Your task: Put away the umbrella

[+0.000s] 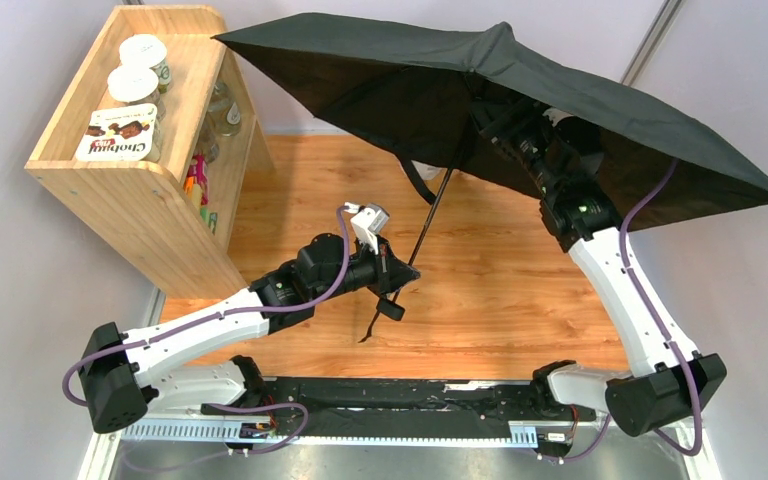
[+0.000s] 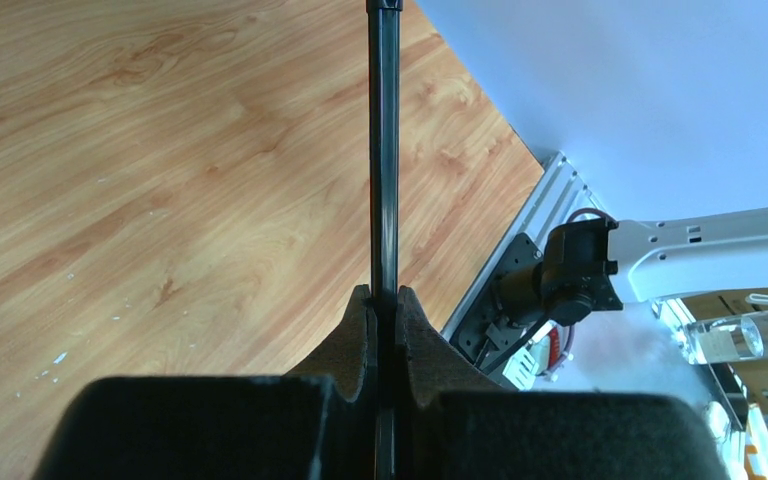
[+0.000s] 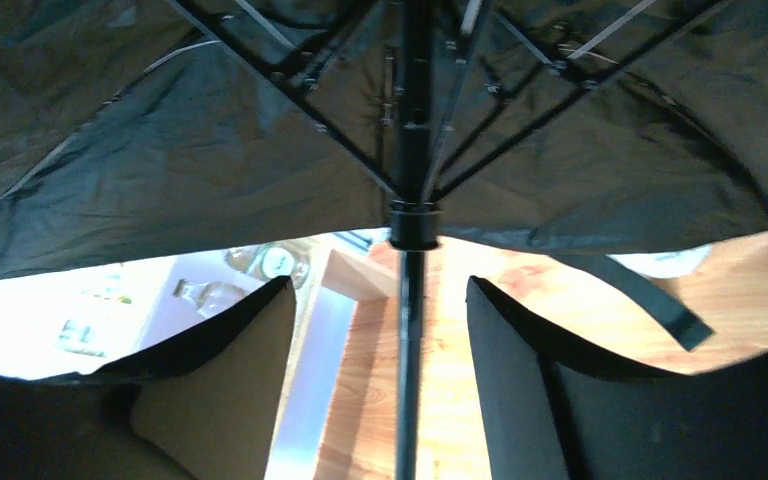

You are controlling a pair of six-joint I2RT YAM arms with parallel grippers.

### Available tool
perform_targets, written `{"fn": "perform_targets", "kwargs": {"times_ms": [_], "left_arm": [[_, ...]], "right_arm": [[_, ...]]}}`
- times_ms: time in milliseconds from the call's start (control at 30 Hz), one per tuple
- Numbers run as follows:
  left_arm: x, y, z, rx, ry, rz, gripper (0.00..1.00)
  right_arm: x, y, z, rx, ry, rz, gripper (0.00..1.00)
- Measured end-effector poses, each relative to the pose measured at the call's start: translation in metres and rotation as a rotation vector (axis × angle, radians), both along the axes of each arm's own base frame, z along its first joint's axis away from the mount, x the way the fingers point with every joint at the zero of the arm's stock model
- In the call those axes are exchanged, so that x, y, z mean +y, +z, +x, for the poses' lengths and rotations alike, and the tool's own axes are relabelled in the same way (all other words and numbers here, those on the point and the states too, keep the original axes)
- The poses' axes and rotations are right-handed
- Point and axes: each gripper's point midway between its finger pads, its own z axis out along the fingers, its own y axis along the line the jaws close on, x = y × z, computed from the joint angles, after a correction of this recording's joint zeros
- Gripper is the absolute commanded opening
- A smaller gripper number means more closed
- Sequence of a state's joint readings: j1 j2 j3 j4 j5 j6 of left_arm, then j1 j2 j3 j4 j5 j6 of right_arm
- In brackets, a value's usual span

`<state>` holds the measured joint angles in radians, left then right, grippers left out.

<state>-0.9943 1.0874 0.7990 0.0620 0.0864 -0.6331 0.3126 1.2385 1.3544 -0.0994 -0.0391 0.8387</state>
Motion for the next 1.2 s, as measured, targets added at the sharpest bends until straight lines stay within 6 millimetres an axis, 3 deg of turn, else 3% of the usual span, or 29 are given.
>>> {"fn": "perform_targets", "kwargs": {"times_ms": [200, 433, 567, 667, 800, 967, 1033, 1133, 1200], "left_arm": [[0.000, 0.000, 0.000, 0.000, 0.000, 0.000, 0.00], [0.000, 0.000, -0.001, 0.005, -0.002, -0.002, 0.00], [0.001, 0.001, 0.003, 0.006, 0.016, -0.008, 0.00], [0.001, 0.002, 0.005, 0.005, 0.026, -0.013, 0.00], [0.001, 0.004, 0.005, 0.002, 0.026, -0.019, 0.00], [-0.001, 0.001, 0.000, 0.008, 0.003, -0.015, 0.00], [-0.001, 0.002, -0.001, 0.009, -0.002, -0.018, 0.00], [-0.002, 0.003, -0.001, 0.007, -0.003, -0.023, 0.00], [-0.002, 0.006, 0.001, 0.002, 0.003, -0.036, 0.00]], "right_arm": [[-0.012, -0.026, 0.009, 0.065, -0.066, -0.041, 0.70], [-0.004, -0.047, 0.035, 0.098, -0.052, -0.047, 0.63], [0.006, -0.044, 0.045, 0.096, -0.018, -0.045, 0.63], [0.011, -0.042, 0.049, 0.088, -0.006, -0.040, 0.75], [0.010, -0.039, 0.050, 0.084, -0.010, -0.028, 0.77], [0.001, -0.019, 0.056, 0.033, -0.062, 0.036, 0.64], [0.000, -0.015, 0.056, 0.023, -0.068, 0.054, 0.43], [0.001, -0.011, 0.056, 0.013, -0.065, 0.070, 0.02], [0.002, -0.009, 0.055, 0.009, -0.059, 0.074, 0.00]]}}
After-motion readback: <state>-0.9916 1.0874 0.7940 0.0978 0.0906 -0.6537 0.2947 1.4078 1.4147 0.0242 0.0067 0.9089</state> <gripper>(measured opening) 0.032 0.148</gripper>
